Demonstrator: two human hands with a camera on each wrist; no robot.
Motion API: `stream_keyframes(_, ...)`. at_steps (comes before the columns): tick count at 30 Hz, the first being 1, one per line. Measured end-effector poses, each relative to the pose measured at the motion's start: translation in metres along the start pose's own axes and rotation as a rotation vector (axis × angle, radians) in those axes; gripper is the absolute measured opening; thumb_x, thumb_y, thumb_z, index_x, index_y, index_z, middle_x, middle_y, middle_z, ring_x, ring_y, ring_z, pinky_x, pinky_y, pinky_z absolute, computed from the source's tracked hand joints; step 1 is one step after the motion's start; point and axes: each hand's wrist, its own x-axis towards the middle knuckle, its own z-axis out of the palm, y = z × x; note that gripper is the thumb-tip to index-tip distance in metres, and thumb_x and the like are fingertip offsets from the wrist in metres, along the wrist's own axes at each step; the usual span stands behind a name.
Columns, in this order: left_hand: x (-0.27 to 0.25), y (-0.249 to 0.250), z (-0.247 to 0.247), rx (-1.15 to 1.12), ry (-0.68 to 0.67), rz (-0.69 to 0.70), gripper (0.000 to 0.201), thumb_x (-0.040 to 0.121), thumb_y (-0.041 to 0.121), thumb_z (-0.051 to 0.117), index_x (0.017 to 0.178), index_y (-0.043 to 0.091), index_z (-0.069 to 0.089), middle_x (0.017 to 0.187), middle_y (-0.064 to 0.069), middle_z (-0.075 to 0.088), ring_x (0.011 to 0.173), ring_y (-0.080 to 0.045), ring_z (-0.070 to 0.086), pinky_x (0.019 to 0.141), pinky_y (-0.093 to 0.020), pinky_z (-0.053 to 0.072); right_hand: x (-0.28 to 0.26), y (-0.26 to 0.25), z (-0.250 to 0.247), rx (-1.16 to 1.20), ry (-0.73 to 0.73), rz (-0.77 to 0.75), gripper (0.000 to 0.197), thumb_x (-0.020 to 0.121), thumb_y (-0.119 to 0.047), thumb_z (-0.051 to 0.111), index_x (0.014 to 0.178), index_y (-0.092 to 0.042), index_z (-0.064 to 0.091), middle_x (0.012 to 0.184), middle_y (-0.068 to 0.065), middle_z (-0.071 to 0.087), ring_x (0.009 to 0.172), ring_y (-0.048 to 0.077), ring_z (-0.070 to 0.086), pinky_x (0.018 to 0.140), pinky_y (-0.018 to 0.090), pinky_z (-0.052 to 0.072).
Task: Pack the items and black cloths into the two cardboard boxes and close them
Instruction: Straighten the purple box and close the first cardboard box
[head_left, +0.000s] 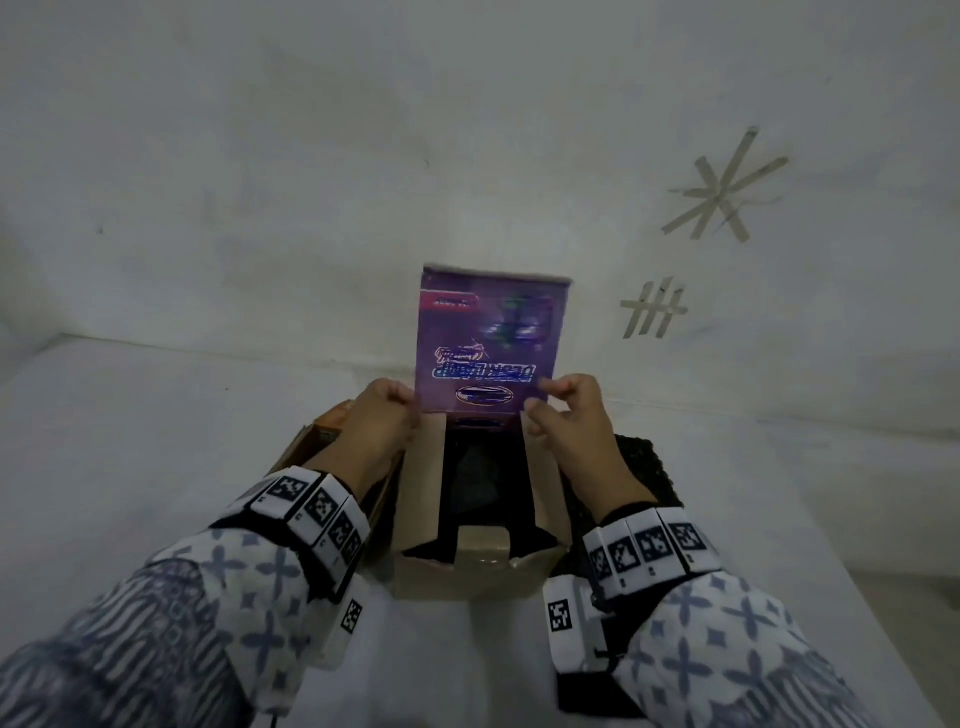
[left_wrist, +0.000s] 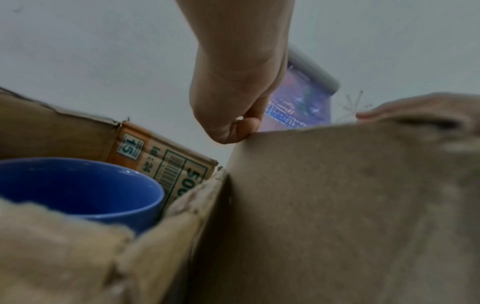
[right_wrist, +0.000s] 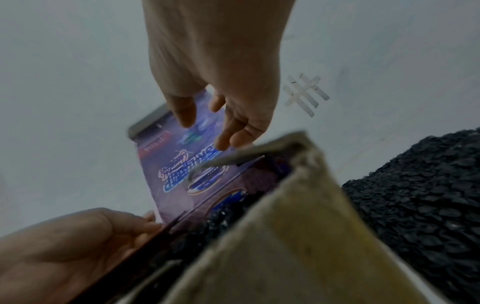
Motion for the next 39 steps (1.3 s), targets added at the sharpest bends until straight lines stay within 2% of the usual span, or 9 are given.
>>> stream_keyframes(5, -0.011, -0.002, -0.007, -0.007, -0.037, 0.032, 0.017, 0.091, 0.004, 0.044, 0.080, 0.016, 0.048, 0.080, -0.008, 0.058, 0.069, -0.019, 0.054, 0.056, -0.027, 0.041, -0.009, -0.024, -0.001, 0.290, -0.025, 0.012, 0.038, 0.096, -0.020, 0.049, 0.127, -0.031, 0.031, 0.098, 0.002, 0.059, 0.070, 0.018, 0.059, 0.061, 0.024, 0.049)
stream_keyframes(10, -0.027, 0.006, -0.012, -0.096, -0.233, 0.056, 0.036, 0.096, 0.028, 0.046, 0.130, 0.037, 0.043, 0.109, 0.003, 0.063, 0.096, -0.018, 0.060, 0.079, -0.031, 0.044, -0.017, -0.030, -0.009, 0.483, 0.031, 0.105, 0.023, 0.099, -0.028, 0.037, 0.120, -0.025, 0.043, 0.082, 0.005, 0.060, 0.063, 0.020, 0.057, 0.057, 0.030, 0.045)
stream_keyframes(13, -0.039, 0.011, -0.013, -0.108, -0.256, 0.070, 0.029, 0.099, 0.038, 0.037, 0.118, 0.031, 0.058, 0.109, 0.004, 0.062, 0.102, -0.017, 0.059, 0.095, -0.035, 0.041, -0.021, -0.031, -0.013, 0.497, -0.002, 0.172, 0.033, 0.097, -0.046, 0.034, 0.116, -0.024, 0.051, 0.083, 0.004, 0.060, 0.064, 0.020, 0.056, 0.059, 0.030, 0.047)
stream_keyframes(16, -0.045, 0.009, -0.013, -0.327, -0.211, 0.041, 0.032, 0.099, 0.031, 0.036, 0.114, 0.016, 0.060, 0.103, -0.002, 0.063, 0.099, -0.021, 0.057, 0.087, -0.034, 0.047, -0.026, -0.033, -0.020, 0.468, -0.062, 0.240, 0.040, 0.095, -0.051, 0.037, 0.092, -0.018, 0.060, 0.081, 0.005, 0.063, 0.068, 0.021, 0.058, 0.061, 0.031, 0.048)
stream_keyframes(19, -0.057, 0.006, -0.015, -0.424, -0.223, -0.032, 0.034, 0.094, 0.027, 0.049, 0.118, 0.006, 0.059, 0.102, -0.010, 0.060, 0.091, -0.027, 0.060, 0.065, -0.030, 0.058, -0.033, -0.026, -0.030, 0.407, -0.122, 0.287, 0.027, 0.094, -0.026, 0.043, 0.082, -0.012, 0.064, 0.086, 0.008, 0.057, 0.075, 0.023, 0.054, 0.062, 0.032, 0.045)
stream_keyframes(23, -0.076, 0.001, -0.025, -0.250, -0.311, -0.045, 0.019, 0.088, 0.020, 0.060, 0.106, 0.013, 0.059, 0.098, -0.010, 0.056, 0.076, -0.022, 0.056, 0.058, -0.031, 0.049, -0.042, -0.011, -0.037, 0.233, -0.168, 0.344, 0.024, 0.087, -0.004, 0.045, 0.079, -0.010, 0.067, 0.096, 0.009, 0.055, 0.083, 0.024, 0.051, 0.066, 0.035, 0.043)
stream_keyframes(28, -0.097, 0.004, -0.037, 0.191, -0.511, 0.037, 0.027, 0.083, -0.004, 0.063, 0.100, 0.015, 0.055, 0.071, -0.005, 0.048, 0.038, -0.011, 0.038, 0.036, -0.019, 0.031, -0.055, -0.006, -0.036, 0.036, -0.110, 0.284, 0.014, 0.090, -0.012, 0.049, 0.076, -0.014, 0.049, 0.080, 0.006, 0.048, 0.071, 0.021, 0.048, 0.057, 0.032, 0.039)
stream_keyframes(34, -0.100, 0.013, -0.030, 0.175, -0.347, 0.108, 0.024, 0.085, -0.006, 0.061, 0.092, 0.016, 0.053, 0.076, -0.010, 0.055, 0.053, -0.015, 0.057, 0.048, -0.025, 0.051, -0.086, 0.001, -0.030, 0.193, -0.178, 0.613, 0.023, 0.093, -0.016, 0.038, 0.084, -0.004, 0.057, 0.076, 0.011, 0.064, 0.051, 0.019, 0.051, 0.047, 0.023, 0.040)
stream_keyframes(39, -0.108, 0.010, -0.020, 0.219, -0.259, 0.158, 0.025, 0.081, -0.013, 0.060, 0.090, 0.009, 0.051, 0.087, -0.014, 0.054, 0.064, -0.020, 0.058, 0.051, -0.019, 0.053, -0.103, 0.005, -0.005, -0.176, -0.376, 0.345, 0.014, 0.090, -0.004, 0.051, 0.098, -0.012, 0.059, 0.076, 0.009, 0.060, 0.055, 0.018, 0.059, 0.050, 0.026, 0.048)
